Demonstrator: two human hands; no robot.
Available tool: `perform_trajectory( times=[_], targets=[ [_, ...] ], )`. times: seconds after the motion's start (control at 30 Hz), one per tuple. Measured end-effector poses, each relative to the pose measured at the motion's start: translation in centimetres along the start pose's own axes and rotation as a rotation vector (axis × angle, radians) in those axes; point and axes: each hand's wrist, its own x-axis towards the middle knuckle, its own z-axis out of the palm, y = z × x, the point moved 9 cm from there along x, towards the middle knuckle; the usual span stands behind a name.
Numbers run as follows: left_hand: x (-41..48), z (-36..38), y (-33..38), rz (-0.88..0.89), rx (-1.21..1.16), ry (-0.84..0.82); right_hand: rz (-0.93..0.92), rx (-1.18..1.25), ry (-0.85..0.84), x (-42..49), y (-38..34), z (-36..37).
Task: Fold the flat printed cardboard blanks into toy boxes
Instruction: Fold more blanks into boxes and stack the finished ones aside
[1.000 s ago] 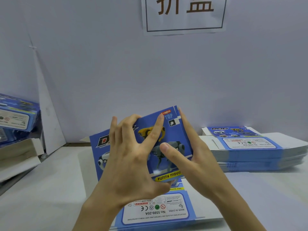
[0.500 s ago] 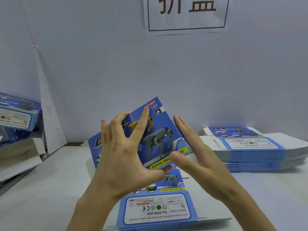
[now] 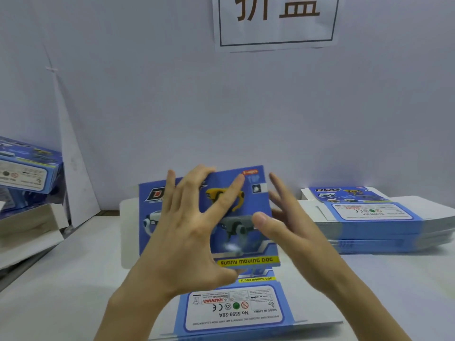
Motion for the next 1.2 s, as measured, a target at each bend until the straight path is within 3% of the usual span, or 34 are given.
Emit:
perform_trajectory(
  times=[0.1, 0.23, 0.43, 0.5, 0.57, 0.67, 0.73, 0.93, 1.2],
  targets=[
    [0.2, 0.5, 0.0, -0.022, -0.016, 0.006, 0.113, 0.057, 0.124, 0.4, 1.6, -2.4],
    [-0.2, 0.9, -3.5, -0.334, -0.158, 0.039, 0.163, 0.256, 0.216, 0.6, 2.7, -4.3],
    [-2.0, 3.0, -7.2, -0.76, -0.859, 0.162, 0.134, 0.48, 0.249, 1.0, 3.7, -4.8],
    [-1.9, 4.5, -6.8, -0.79, -1.178, 0.116, 0.168, 0.427, 0.192, 0.9, 3.9, -4.3],
    [-1.7, 5.1, -6.8, -0.805, -1.326, 0.148, 0.236, 0.284, 0.117, 0.6, 4.5, -3.9],
    [-1.8, 5.1, -7.2, -0.803, -1.359, 0.238, 0.356, 0.077, 0.016, 0.2, 5.5, -4.1],
    [-1.7, 5.1, -7.1, -0.749, -1.352, 0.214, 0.406, 0.009, -0.011, 0.0, 5.9, -4.4],
    [-1.8, 6.6, -4.9, -0.583, -1.126, -0.151, 0.334, 0.114, 0.145, 0.3, 4.6, -6.5],
    [-1.9, 7.7, -4.5, -0.592, -1.134, -0.284, 0.281, 0.13, 0.129, 0.5, 3.5, -4.9]
  ],
)
